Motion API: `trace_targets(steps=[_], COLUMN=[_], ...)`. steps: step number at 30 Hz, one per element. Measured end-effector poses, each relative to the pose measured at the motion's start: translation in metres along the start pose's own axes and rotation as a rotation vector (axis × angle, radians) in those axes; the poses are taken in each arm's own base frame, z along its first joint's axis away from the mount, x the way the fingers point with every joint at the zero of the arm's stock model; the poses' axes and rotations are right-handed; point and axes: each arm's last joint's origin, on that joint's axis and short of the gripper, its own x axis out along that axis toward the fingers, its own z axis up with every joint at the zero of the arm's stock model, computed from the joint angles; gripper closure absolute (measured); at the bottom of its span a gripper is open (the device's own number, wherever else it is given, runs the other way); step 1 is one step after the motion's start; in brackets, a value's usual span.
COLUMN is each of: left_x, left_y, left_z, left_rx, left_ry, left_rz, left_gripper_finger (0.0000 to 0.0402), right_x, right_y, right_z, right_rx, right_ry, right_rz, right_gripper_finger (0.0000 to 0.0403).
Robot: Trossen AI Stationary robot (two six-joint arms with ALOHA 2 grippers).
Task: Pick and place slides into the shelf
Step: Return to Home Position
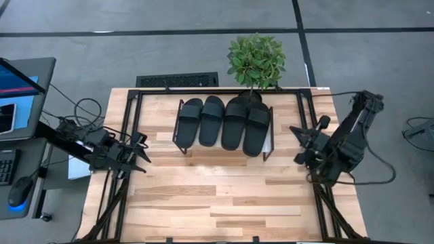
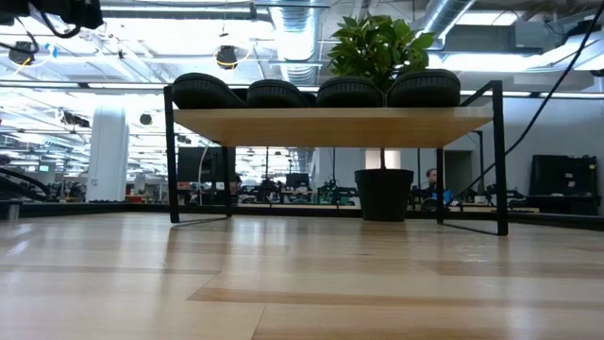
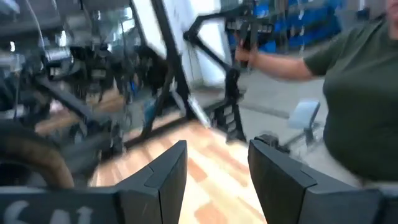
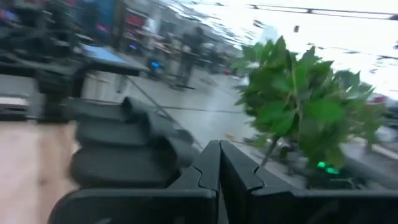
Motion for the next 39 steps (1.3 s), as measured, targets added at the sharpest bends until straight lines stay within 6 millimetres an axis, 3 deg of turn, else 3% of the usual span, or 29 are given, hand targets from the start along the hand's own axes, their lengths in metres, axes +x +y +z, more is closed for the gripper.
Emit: trace_targets(steps=[5, 8, 11, 17, 21, 29, 34, 39], left_x=[-0.002, -0.001, 0.001, 0.013, 0.017, 0.016, 0.016, 0.016], left_y=[0.001, 0.001, 0.001, -0.001, -0.003, -0.003, -0.003, -0.003], left_z=[0.003, 0.0, -0.005, -0.025, -0.037, -0.03, -0.03, -0.029], left_rx=[-0.026, -0.083, -0.147, -0.229, -0.218, -0.192, -0.192, -0.191], left_ry=[0.01, 0.041, 0.037, -0.032, -0.055, -0.115, -0.118, -0.127], left_rz=[0.005, 0.028, 0.057, 0.128, 0.164, 0.111, 0.11, 0.109], left_gripper_finger=[0.0242, 0.0242, 0.0242, 0.0242, 0.0242, 0.0242, 0.0242, 0.0242], right_x=[-0.015, -0.022, -0.027, -0.025, -0.027, -0.032, -0.042, -0.043], right_y=[-0.016, -0.017, -0.02, -0.029, -0.016, 0.005, 0.03, 0.067], right_z=[-0.039, -0.052, -0.049, -0.036, -0.039, -0.043, -0.044, -0.031], right_rx=[0.06, 0.09, 0.131, 0.395, 0.271, 0.145, 0.136, 0.155], right_ry=[-0.052, -0.078, -0.093, -0.048, -0.064, -0.08, -0.087, -0.063], right_rz=[0.166, 0.271, 0.346, 0.347, 0.319, 0.296, 0.322, 0.251], right_gripper_finger=[0.0403, 0.0403, 0.0403, 0.0403, 0.0403, 0.0403, 0.0403, 0.0403])
